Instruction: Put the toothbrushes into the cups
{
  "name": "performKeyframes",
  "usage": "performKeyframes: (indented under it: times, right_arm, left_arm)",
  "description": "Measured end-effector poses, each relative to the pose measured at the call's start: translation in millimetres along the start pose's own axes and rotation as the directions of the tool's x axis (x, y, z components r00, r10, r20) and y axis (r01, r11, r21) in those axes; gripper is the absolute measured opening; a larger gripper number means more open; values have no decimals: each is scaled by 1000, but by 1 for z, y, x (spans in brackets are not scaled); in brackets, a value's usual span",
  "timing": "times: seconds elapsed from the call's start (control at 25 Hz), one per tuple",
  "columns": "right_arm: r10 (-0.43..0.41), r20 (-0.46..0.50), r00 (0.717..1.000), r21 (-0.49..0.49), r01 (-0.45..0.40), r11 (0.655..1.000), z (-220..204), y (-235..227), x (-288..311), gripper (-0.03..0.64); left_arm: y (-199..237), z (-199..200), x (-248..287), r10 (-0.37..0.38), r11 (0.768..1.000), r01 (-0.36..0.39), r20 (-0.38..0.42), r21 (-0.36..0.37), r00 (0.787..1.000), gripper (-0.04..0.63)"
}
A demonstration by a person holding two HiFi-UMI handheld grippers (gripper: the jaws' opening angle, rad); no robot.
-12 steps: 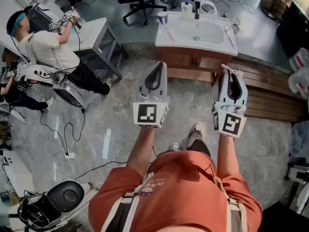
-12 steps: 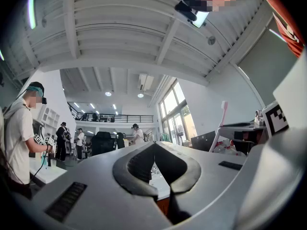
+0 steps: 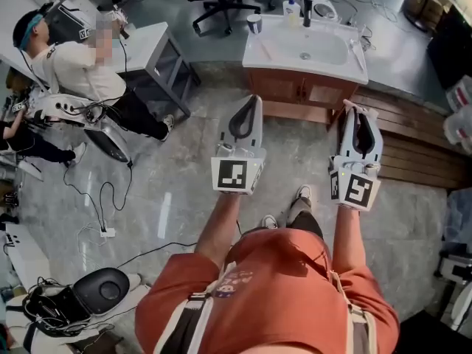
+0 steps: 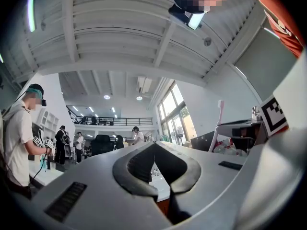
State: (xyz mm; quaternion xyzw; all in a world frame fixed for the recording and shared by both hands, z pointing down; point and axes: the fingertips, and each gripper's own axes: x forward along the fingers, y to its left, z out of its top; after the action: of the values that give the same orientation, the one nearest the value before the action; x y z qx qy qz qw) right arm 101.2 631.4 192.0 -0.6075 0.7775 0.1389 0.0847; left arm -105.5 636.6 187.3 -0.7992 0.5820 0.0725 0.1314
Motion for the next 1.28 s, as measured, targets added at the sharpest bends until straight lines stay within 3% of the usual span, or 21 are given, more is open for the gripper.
performKeyframes:
  times: [0.68, 1.28]
  right_arm:
    - [26, -18, 999, 38, -25, 999, -41, -54, 62, 55]
    - [50, -75, 996, 83, -44, 996, -125, -151, 165, 57]
  left_arm:
    - [-28, -36, 79, 1, 1000, -1, -23, -2, 1000, 20]
    - [-63, -106, 223, 13, 1000, -14, -90, -8, 996, 20]
